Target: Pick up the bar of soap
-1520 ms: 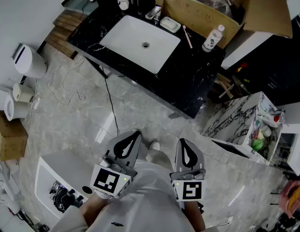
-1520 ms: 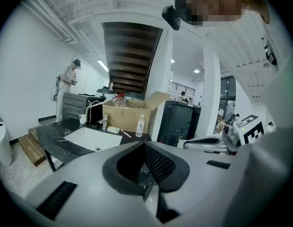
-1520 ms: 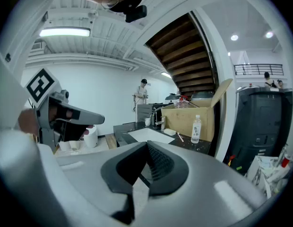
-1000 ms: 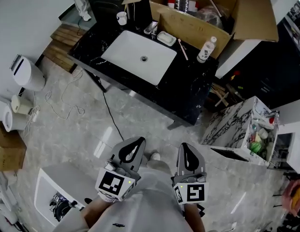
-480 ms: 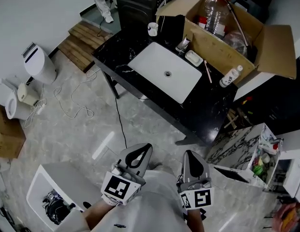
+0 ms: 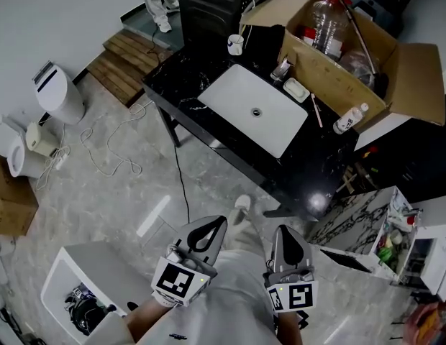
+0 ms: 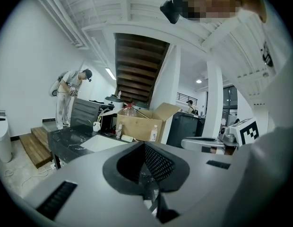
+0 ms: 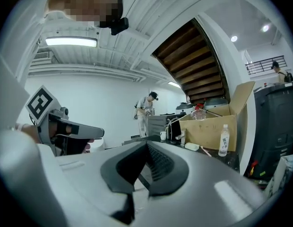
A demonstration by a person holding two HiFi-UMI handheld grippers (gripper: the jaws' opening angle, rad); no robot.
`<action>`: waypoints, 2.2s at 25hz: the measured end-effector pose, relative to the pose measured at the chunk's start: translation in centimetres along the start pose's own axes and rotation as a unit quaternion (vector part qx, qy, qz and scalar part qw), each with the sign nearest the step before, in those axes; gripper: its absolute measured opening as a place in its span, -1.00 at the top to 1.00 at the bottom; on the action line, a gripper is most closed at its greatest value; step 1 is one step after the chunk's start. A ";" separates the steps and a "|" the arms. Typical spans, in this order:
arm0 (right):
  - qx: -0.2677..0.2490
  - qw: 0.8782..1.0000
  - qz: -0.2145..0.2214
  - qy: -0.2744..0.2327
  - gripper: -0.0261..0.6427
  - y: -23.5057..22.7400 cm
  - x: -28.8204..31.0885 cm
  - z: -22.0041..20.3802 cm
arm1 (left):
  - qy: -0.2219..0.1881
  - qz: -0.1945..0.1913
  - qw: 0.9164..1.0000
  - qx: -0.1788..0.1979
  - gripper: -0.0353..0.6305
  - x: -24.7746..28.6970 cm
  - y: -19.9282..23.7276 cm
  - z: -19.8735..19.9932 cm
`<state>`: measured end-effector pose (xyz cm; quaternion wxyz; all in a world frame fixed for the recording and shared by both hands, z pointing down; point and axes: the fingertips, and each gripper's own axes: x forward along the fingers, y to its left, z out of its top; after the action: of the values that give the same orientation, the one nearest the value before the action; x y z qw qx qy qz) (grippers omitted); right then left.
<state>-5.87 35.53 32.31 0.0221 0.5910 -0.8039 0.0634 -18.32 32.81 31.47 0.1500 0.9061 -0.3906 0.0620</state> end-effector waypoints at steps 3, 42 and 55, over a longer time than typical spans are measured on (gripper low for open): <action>0.003 1.000 -0.003 -0.002 0.90 -0.2 0.6 -0.2 | -0.003 0.001 1.000 -0.007 0.88 0.2 0.5 0.3; 0.021 0.999 -0.040 -0.029 0.90 -16.9 26.3 4.5 | 0.003 0.010 0.999 0.038 0.88 24.1 16.5 10.4; 0.052 0.997 -0.061 -0.023 0.90 -21.5 29.5 4.1 | 0.029 -0.008 0.999 0.040 0.88 29.9 17.5 11.3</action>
<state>5.90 0.79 33.09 -0.0235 0.6406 -0.7622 0.0900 -10.53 -2.78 31.57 0.1253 0.9122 -0.3765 0.1022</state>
